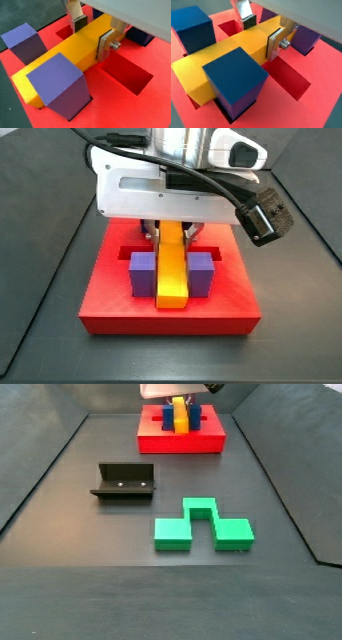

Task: Pick up the yellow object. Move up. Move to above the board. Insert the yellow object.
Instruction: Insert the yellow object.

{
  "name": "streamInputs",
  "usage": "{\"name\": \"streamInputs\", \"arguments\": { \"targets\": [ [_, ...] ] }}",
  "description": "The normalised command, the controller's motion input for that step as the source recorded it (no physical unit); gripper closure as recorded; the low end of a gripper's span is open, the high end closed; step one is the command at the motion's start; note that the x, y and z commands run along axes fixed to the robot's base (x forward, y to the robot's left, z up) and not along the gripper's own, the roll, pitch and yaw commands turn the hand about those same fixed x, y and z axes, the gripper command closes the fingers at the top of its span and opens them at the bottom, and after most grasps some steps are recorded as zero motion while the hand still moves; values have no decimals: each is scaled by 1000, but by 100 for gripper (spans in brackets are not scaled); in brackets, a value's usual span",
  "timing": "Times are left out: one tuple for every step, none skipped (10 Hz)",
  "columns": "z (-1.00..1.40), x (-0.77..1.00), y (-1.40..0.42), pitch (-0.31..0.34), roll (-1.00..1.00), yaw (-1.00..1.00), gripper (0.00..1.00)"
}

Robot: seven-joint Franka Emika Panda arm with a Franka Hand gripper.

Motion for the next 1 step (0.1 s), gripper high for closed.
{"name": "streamInputs", "arguments": {
  "targets": [
    [0,0,0,-3,0,0,100]
  ]
}}
